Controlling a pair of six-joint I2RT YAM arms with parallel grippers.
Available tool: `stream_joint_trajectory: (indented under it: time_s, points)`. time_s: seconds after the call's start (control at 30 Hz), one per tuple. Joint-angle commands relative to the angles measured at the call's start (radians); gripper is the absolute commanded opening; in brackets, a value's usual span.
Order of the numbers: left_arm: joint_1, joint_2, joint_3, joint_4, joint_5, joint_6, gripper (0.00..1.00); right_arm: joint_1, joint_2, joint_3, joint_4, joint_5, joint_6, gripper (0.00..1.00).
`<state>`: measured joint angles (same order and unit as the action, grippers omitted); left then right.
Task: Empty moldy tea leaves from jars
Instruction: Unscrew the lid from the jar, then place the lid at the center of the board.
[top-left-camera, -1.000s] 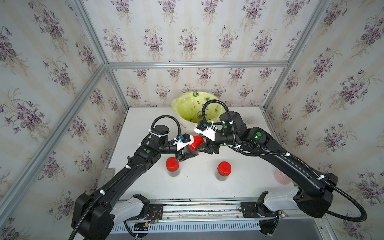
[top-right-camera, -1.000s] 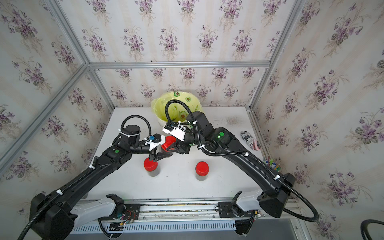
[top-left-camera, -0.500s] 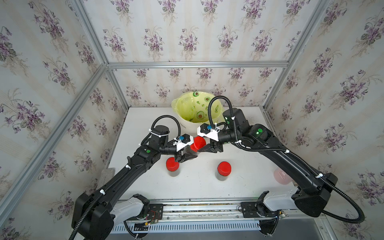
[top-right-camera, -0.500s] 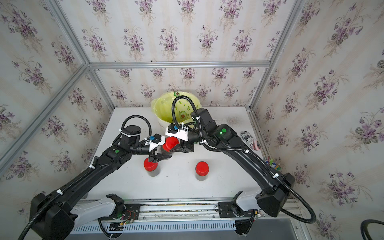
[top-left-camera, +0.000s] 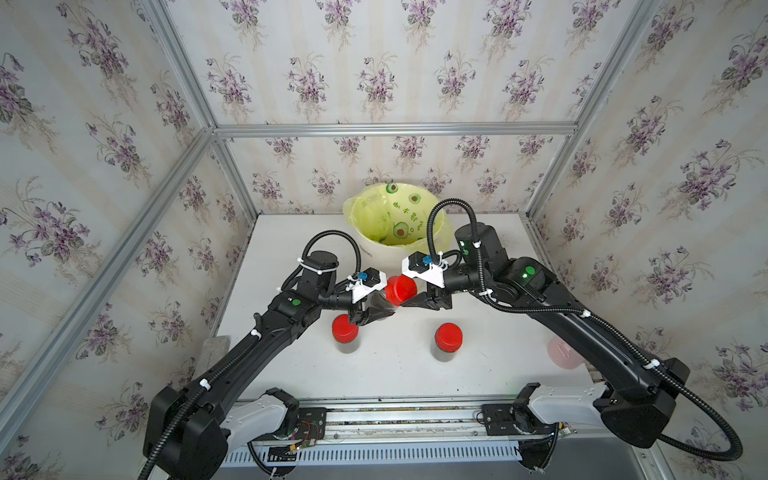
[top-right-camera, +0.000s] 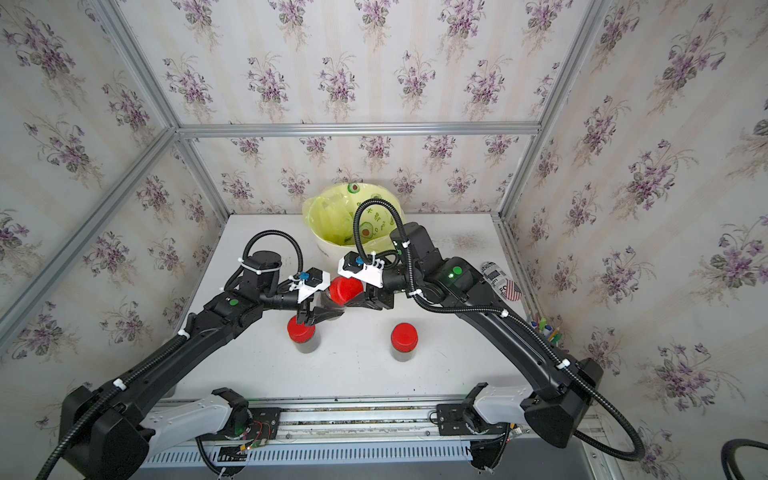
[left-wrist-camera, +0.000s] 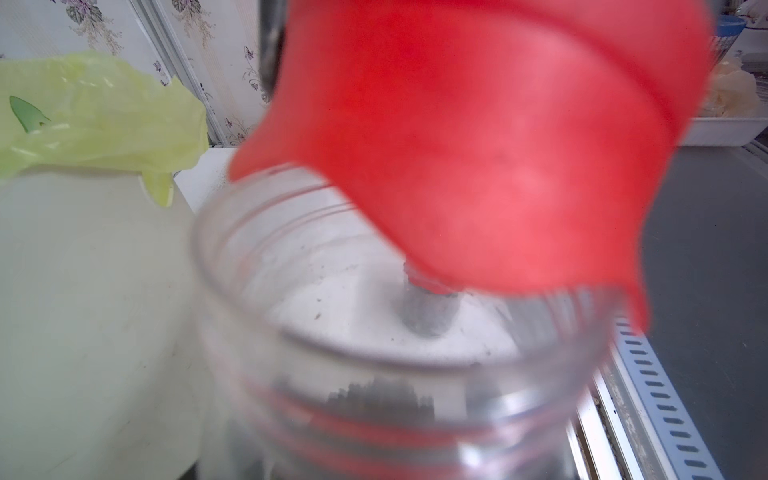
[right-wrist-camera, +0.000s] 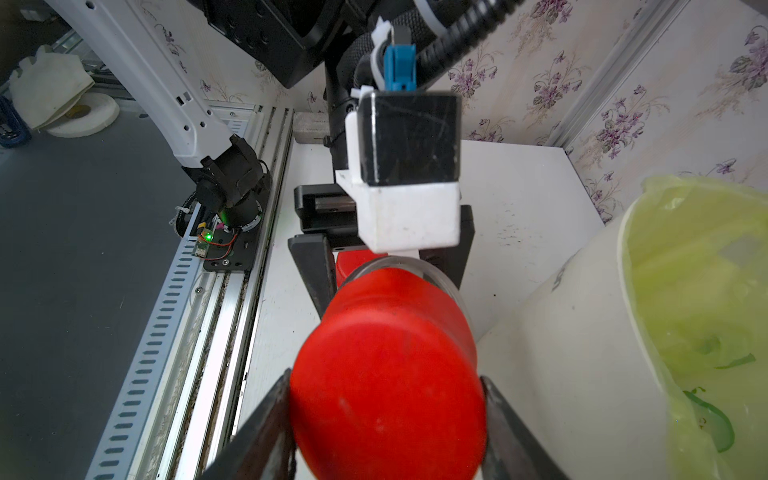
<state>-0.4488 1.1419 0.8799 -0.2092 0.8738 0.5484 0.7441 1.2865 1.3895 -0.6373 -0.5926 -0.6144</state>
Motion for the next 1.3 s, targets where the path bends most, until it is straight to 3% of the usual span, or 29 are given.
stream_joint_trajectory:
  time_s: [0.0,0.27,0.57,0.97,1.27]
  points:
    - [0.0,-0.001,0.011,0.025,0.049,0.021,0.53,-0.004,-0.017,-0.027,0.056,0.067,0.046,0.33]
    - [0.0,-0.002,0.014,0.024,0.036,0.021,0.53,-0.005,-0.096,-0.047,0.091,0.123,0.143,0.3]
    - [0.0,-0.006,0.021,0.025,0.032,0.022,0.52,-0.032,-0.134,0.021,0.068,0.366,0.29,0.31]
    - [0.0,-0.02,0.019,0.025,0.027,0.021,0.51,-0.329,-0.017,0.212,0.032,0.459,0.501,0.31]
    - [-0.001,-0.025,0.018,0.025,0.018,0.022,0.51,-0.52,0.123,0.194,0.068,0.443,0.619,0.32]
